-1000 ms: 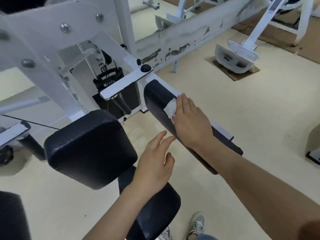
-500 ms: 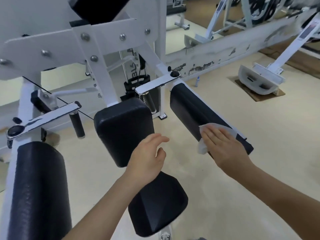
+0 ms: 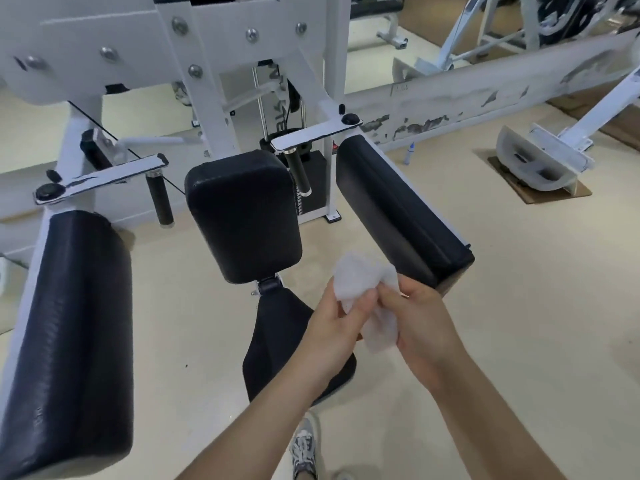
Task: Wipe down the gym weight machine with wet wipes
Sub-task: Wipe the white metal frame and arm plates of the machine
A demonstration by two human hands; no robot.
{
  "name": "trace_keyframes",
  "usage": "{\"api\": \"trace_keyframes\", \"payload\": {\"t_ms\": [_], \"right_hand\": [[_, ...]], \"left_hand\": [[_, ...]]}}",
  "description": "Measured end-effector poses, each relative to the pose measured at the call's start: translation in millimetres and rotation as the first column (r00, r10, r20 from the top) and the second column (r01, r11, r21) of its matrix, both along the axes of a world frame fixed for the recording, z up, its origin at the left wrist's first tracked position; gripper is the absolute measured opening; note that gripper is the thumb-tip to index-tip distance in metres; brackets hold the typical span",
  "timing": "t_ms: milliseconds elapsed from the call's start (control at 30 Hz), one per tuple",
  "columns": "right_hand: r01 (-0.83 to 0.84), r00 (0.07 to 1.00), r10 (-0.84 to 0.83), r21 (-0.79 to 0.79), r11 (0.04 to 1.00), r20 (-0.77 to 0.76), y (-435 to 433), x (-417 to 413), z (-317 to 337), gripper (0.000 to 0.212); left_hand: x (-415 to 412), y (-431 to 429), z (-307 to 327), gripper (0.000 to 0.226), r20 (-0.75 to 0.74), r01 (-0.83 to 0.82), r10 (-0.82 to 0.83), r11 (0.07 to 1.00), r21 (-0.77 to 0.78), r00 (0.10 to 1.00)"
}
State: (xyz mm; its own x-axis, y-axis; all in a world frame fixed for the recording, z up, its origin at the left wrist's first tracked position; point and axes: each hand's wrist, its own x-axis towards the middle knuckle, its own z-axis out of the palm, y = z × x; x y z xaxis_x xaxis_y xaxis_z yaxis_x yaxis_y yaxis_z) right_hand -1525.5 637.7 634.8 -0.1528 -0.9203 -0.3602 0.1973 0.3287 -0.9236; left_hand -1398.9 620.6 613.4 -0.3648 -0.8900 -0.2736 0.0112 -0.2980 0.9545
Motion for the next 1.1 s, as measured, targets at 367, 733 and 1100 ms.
{"api": "trace_keyframes", "payload": {"t_ms": [367,733,1100], "right_hand": [[-0.343,0.876,0.28,0.098,0.934,0.393,23.9,51.8,11.7,0.047],[-0.177,0.575,0.088,0.018,0.984,0.814,51.3,111.5,14.3,0.055],[0.011,0.965,0.025,-0.135,0.991,0.26,59.4,154.4,55.5,0.016]], "left_hand": [[73.4,46.2,41.0,0.028,-0.258,-0.419,0.526,0.828,0.373,0.81],[142.4,39.7,79.2,0.021,-0.284,-0.251,0.247,0.968,0.021,0.926],[201.7,33.2,114.3,0.021,-0.139,-0.282,0.255,0.933,-0.225,0.957]]}}
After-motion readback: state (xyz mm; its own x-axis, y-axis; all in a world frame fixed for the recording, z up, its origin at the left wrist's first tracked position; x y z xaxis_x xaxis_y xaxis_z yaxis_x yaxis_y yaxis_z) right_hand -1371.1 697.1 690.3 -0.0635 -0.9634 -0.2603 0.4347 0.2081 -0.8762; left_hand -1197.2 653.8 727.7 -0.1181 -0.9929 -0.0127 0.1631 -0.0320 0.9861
